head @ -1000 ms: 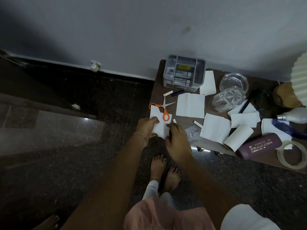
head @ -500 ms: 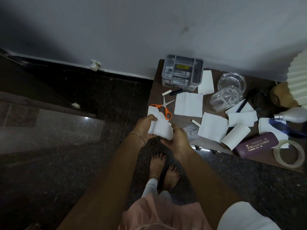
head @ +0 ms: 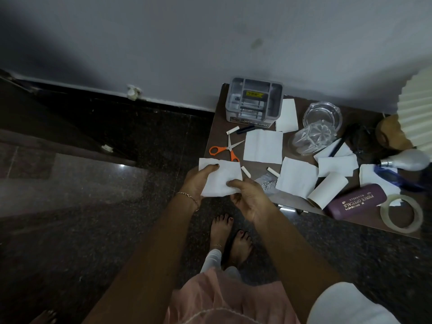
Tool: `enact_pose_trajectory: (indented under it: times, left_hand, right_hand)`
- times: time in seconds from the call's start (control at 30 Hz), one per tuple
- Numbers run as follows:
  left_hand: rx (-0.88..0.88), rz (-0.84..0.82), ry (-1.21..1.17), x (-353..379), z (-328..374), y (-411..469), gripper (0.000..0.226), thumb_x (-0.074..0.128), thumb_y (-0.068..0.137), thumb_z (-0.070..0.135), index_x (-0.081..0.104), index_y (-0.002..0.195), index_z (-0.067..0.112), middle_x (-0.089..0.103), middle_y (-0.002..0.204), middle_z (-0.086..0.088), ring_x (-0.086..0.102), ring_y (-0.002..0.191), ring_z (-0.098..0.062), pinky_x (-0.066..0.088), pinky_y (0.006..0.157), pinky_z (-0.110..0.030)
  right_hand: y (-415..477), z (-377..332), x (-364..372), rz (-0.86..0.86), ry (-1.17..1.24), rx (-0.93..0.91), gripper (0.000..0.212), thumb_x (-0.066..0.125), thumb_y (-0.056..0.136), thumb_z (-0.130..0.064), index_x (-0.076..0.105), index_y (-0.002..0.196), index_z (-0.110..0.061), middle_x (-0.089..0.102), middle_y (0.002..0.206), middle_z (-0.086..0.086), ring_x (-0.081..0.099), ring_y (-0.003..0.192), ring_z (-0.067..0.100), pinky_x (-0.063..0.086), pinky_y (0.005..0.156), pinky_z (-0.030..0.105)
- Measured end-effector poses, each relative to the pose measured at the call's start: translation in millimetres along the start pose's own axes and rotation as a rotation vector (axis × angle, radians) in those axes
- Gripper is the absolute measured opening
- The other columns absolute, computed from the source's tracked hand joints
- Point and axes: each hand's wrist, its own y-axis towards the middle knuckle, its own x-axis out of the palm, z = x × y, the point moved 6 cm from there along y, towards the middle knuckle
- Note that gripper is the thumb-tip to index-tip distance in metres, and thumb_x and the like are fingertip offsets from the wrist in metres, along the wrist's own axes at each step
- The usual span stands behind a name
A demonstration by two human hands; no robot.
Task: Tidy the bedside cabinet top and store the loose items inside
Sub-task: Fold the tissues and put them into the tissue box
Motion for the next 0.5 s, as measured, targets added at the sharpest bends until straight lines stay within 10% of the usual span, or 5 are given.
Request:
enact_pose_trajectory:
  times: [0.2, 0.5]
  left_hand:
    - [0.108, 0.006, 0.062, -1, 7, -10, 0.025, 0.067, 0.086, 0.021, 0.061, 0.110, 0.017, 0.062, 0.104, -0.005, 0.058, 0.084, -0.017, 0.048, 0.071, -0.028]
    - [0.091, -0.128, -0.046, 43, 26, -24, 0.033, 0.052, 0.095, 0.021, 0.059, 0.123, 0.004, 0.066, 0.104, -0.013, 0.063, 0.086, -0.024, 0.054, 0.075, -0.035]
  right_hand:
    - [-8, -16, 0, 0.044, -0.259, -0.193, 0.025, 0.072, 0.081, -0.015, 0.071, 0.106, -0.017, 0.072, 0.107, 0.004, 0.066, 0.100, 0.026, 0.054, 0.092, 0.044]
    - [-38, -68, 2, 0.274, -0.663, -0.743, 0.031, 0.065, 0.087, -0.016, 0.066, 0.118, -0.014, 0.066, 0.109, 0.003, 0.061, 0.092, 0.014, 0.052, 0.085, 0.027]
